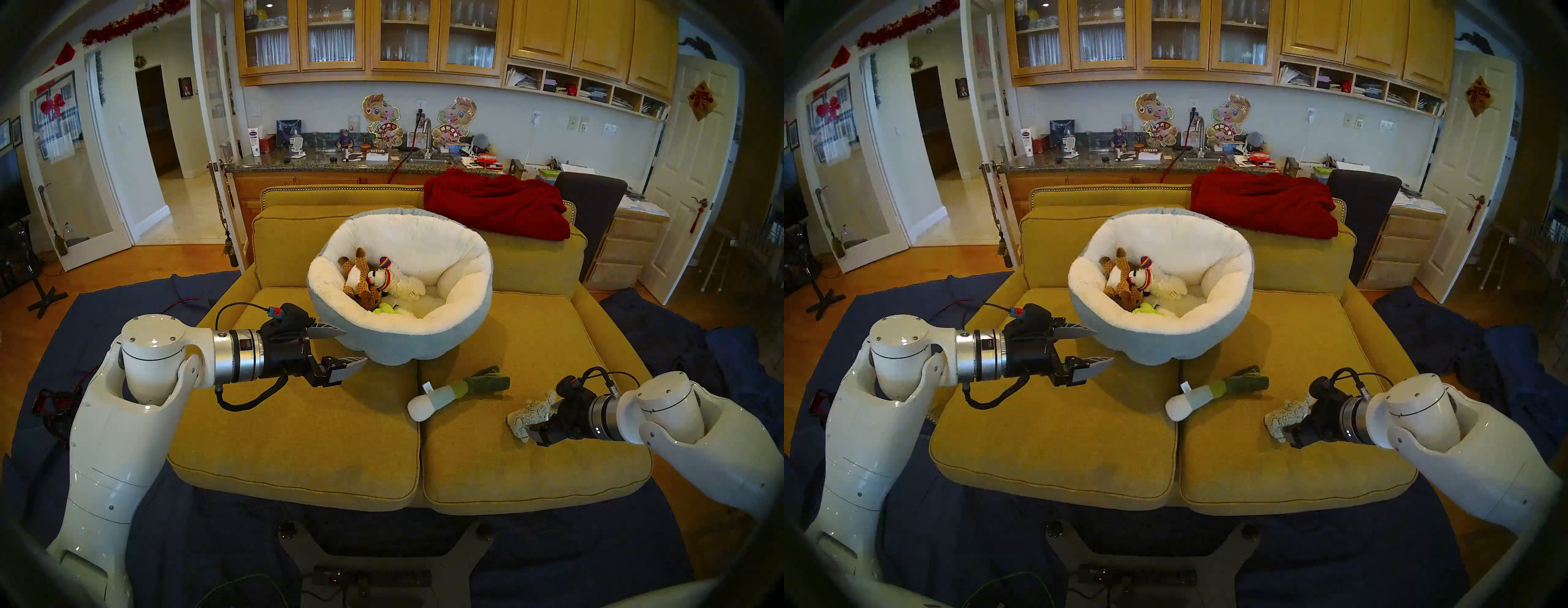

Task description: Put toys into dog bed

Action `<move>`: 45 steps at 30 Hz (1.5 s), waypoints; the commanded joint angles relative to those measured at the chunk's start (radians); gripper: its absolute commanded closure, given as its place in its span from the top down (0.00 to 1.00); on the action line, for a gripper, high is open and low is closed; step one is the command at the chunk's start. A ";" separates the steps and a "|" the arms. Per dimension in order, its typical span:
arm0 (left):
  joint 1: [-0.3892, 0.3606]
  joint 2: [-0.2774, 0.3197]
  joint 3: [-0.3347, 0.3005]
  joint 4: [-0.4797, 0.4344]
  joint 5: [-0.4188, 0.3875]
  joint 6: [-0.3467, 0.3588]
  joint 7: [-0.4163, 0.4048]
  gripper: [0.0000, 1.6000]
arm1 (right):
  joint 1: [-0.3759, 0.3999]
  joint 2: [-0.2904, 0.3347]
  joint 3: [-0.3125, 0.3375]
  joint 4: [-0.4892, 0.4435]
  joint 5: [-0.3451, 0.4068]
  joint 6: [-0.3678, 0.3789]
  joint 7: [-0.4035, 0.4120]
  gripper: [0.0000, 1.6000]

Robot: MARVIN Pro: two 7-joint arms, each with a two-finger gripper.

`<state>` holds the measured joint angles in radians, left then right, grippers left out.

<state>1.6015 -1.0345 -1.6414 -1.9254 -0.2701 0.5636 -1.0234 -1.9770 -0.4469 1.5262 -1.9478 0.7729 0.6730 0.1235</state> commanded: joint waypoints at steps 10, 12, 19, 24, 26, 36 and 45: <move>-0.020 0.001 -0.013 -0.015 -0.001 -0.003 0.000 1.00 | 0.195 -0.125 -0.108 0.066 -0.072 0.018 -0.075 1.00; -0.020 0.001 -0.013 -0.014 -0.001 -0.003 -0.001 1.00 | 0.207 -0.141 -0.119 0.076 -0.083 0.022 -0.085 1.00; -0.020 0.000 -0.014 -0.015 0.000 -0.003 -0.002 1.00 | 0.281 -0.207 -0.173 0.122 -0.137 0.063 -0.119 0.38; -0.021 -0.001 -0.015 -0.016 0.001 -0.003 -0.002 1.00 | 0.307 -0.235 -0.180 0.120 -0.186 0.099 -0.137 0.00; -0.021 -0.001 -0.015 -0.016 0.001 -0.002 -0.003 1.00 | 0.340 -0.226 -0.192 0.106 -0.202 0.132 -0.140 0.00; -0.021 -0.003 -0.016 -0.016 0.002 -0.002 -0.004 1.00 | 0.321 -0.083 -0.090 -0.039 -0.178 0.244 -0.125 0.00; -0.020 -0.004 -0.016 -0.015 0.004 -0.003 -0.005 1.00 | 0.275 -0.004 0.056 -0.148 -0.137 0.287 -0.100 0.00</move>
<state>1.6015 -1.0406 -1.6454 -1.9244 -0.2625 0.5634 -1.0300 -1.6911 -0.5495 1.4585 -1.9981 0.6067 0.9457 0.0045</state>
